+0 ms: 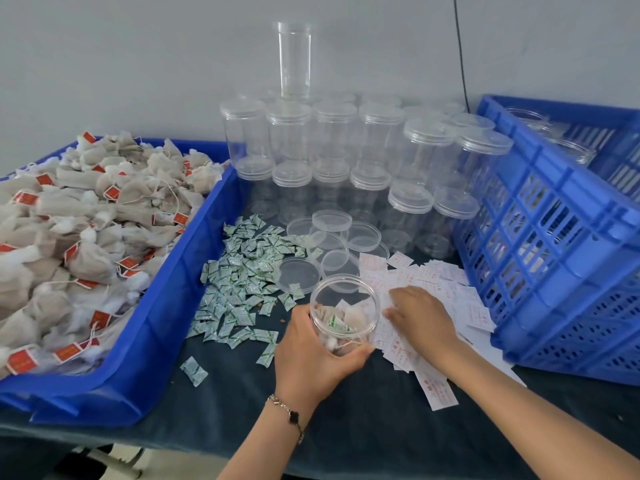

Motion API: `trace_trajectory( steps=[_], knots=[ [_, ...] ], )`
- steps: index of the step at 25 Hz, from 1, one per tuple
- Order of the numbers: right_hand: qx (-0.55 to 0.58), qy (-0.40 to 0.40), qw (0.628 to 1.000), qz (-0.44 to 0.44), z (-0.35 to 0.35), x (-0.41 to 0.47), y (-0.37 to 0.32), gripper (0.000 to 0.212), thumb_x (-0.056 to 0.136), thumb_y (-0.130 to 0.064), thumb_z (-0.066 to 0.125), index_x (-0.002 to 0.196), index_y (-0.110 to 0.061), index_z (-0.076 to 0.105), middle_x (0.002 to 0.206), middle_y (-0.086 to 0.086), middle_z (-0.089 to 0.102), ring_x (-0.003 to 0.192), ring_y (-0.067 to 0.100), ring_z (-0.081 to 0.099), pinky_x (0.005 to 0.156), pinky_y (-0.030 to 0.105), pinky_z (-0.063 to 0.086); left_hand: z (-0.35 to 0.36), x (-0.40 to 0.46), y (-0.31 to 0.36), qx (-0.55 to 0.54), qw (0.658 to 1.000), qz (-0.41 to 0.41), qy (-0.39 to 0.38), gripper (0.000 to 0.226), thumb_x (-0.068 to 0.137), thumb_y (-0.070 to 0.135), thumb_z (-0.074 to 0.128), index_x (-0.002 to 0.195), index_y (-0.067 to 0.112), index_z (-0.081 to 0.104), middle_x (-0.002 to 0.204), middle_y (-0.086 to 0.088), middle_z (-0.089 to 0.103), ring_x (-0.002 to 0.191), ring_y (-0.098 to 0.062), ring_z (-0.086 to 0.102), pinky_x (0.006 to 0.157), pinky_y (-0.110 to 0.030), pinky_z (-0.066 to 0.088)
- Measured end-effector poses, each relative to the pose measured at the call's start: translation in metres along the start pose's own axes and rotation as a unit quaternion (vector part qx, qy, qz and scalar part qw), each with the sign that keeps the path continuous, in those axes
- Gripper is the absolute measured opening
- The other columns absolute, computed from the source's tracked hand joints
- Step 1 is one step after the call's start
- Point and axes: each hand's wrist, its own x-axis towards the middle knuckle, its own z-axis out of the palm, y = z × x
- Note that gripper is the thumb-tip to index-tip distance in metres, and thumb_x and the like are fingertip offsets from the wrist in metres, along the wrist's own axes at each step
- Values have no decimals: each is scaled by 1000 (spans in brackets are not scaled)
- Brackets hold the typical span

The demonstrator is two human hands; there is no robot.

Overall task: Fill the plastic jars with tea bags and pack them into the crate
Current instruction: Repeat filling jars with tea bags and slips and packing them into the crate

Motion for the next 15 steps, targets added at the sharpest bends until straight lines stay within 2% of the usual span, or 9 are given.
trace_trajectory(
  steps=[3,5,8,11,13,15],
  knots=[
    [74,62,995,23,-10,3,-3,15,87,-24,64,99,-16,65,106,-7,54,107,15,47,78,22,30,1,0,-1,1,1000,1,3,86,43,69,77,106,35,30,93,31,40,92,2,49,67,-15,29],
    [135,94,986,30,-20,6,-6,8,86,-22,66,88,-16,69,96,-7,56,100,16,46,77,26,31,1,0,-2,0,1000,3,4,85,41,70,74,105,36,29,92,33,39,90,4,47,63,-12,28],
    [143,116,983,17,-33,14,-7,12,88,-21,65,94,-14,73,91,0,68,95,22,53,85,37,40,1,0,-2,-3,1000,5,6,86,40,72,73,105,37,29,93,34,38,88,5,45,63,-11,28],
    [123,127,984,33,-35,19,-4,15,91,-15,60,104,-13,67,92,4,68,99,25,55,89,39,41,2,0,-3,-7,1000,5,5,86,41,70,76,105,38,28,93,33,40,87,4,46,61,-5,28],
    [136,109,984,45,-33,21,0,7,94,-15,54,98,-16,61,90,3,63,98,25,54,83,37,44,2,-1,-4,-5,1000,9,7,87,42,69,78,105,39,27,93,30,42,87,4,45,61,-6,28],
    [155,91,983,45,-33,20,0,9,96,-14,50,89,-19,52,90,-2,56,97,23,53,77,32,42,2,-1,-3,-2,1000,11,10,86,42,69,78,105,39,26,94,29,42,87,4,45,61,-11,28]
  ],
)
